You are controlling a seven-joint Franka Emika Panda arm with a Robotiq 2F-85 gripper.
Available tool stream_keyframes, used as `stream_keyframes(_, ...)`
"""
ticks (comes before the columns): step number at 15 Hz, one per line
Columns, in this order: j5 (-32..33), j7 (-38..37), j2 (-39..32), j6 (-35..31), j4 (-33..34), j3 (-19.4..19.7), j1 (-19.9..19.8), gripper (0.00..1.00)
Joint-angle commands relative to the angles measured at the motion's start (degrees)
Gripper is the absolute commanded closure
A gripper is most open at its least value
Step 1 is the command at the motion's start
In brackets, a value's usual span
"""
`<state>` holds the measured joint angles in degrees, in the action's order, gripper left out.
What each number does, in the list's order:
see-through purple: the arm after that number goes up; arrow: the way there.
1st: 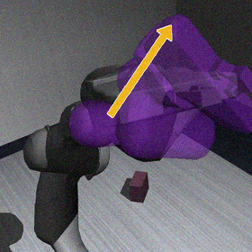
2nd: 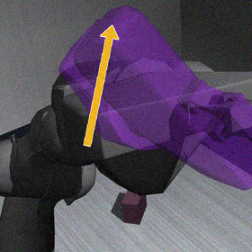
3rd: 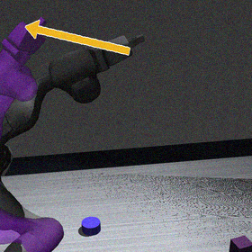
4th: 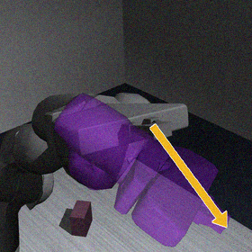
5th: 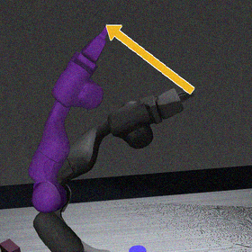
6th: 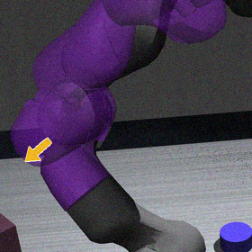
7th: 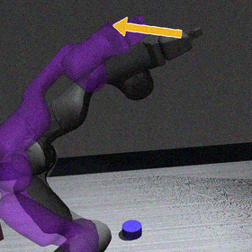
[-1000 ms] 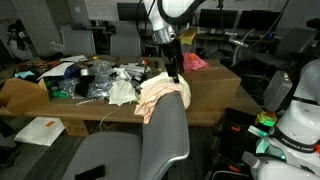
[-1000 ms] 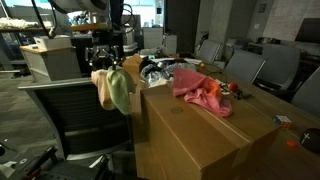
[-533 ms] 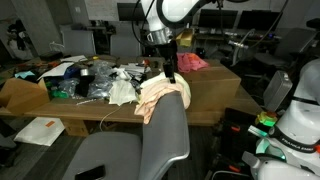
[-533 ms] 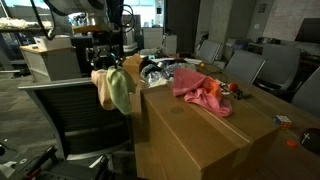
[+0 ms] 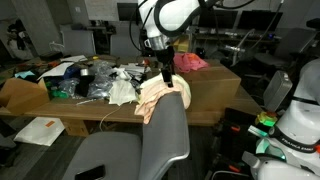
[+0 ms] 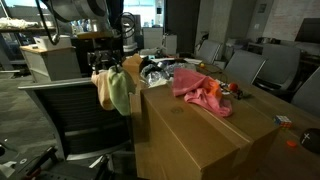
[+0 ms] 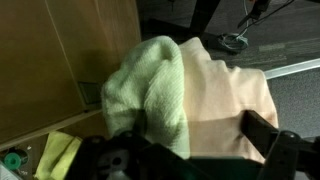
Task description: Move the shirts and towels to the top of the box
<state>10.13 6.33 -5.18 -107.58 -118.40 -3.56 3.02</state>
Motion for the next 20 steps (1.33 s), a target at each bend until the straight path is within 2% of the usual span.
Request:
stream_keyframes(1,-0.3,1.6,-1.0,-1.6,0.1,0.3,-0.2,0.0)
stream_keyframes(8,-0.9,-0.5,-3.0,-0.9,0.8,1.1,-0.7,0.0)
stream_keyframes(9,-0.9,-1.0,-3.2,-0.7,0.9,1.2,-0.7,0.1)
stream_keyframes(10,-1.1,-1.2,-3.3,-0.6,1.1,1.3,-0.8,0.26)
stream_keyframes(16,-1.2,-3.5,-3.5,0.5,2.0,1.8,-1.1,0.71)
stream_keyframes(20,-0.5,-8.4,-3.1,1.7,2.7,2.4,-1.0,0.98)
